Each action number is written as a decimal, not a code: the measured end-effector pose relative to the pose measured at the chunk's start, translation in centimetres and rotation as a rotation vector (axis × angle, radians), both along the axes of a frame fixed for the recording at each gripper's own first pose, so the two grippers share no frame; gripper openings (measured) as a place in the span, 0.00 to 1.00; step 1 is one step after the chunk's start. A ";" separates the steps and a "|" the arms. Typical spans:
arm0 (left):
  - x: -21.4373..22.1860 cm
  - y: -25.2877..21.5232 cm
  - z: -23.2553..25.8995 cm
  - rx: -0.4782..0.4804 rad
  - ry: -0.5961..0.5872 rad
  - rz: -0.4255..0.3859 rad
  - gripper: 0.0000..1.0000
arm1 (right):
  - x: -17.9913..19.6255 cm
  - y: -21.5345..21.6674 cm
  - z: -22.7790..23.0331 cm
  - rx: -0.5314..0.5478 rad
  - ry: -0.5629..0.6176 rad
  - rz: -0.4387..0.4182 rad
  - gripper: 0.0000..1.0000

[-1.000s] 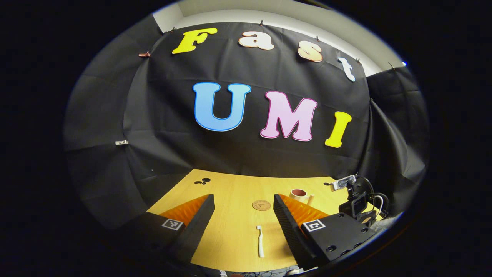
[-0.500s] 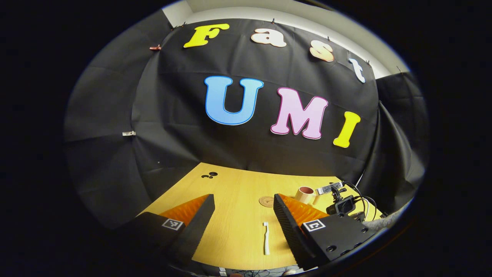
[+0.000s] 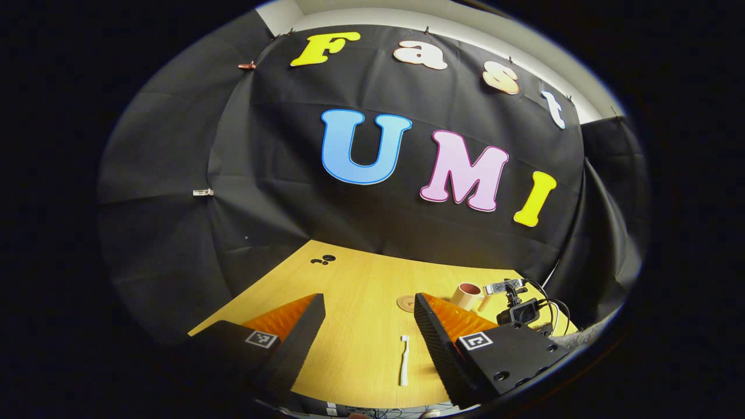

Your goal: Put the toothbrush and toothpaste on the desktop into the cup, then pick up the cup and place it on the coaster on the desktop.

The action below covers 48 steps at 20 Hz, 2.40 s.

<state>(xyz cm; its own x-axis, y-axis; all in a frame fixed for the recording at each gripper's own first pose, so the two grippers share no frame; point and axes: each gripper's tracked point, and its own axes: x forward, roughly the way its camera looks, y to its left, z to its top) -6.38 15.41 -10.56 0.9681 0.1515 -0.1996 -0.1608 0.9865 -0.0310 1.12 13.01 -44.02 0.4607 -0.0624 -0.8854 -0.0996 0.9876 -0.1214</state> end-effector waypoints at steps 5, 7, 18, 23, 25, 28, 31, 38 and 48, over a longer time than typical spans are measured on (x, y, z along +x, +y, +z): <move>0.5 -0.2 -0.4 -0.011 0.020 0.005 0.97 | -0.5 0.4 -0.1 0.094 0.017 0.038 0.16; 0.6 -0.4 -0.5 -0.020 0.024 0.007 0.97 | -0.8 0.7 0.1 0.180 0.026 0.017 0.09; 3.0 -4.1 0.4 0.030 0.020 0.006 0.97 | 1.5 0.1 14.8 0.437 -0.339 0.110 0.08; 5.3 -6.4 0.4 0.037 0.013 0.044 0.97 | 2.1 -1.3 22.3 0.529 -0.454 0.198 0.08; 6.3 -7.3 0.7 0.042 -0.002 0.060 0.97 | 2.5 -2.1 23.9 0.537 -0.490 0.229 0.08; 7.5 -8.8 -0.1 0.083 0.005 0.050 0.97 | 2.7 -3.2 25.1 0.561 -0.512 0.242 0.08; 8.3 -9.9 -5.0 0.139 0.131 -0.004 0.97 | 2.8 -4.8 25.4 0.537 -0.531 0.238 0.08; 10.3 -10.2 -18.7 0.135 0.424 -0.110 0.97 | 1.1 -7.6 25.0 0.496 -0.537 0.196 0.08; 11.2 -6.9 -28.5 0.171 0.651 -0.097 0.98 | 0.8 -11.9 23.6 0.474 -0.517 0.128 0.08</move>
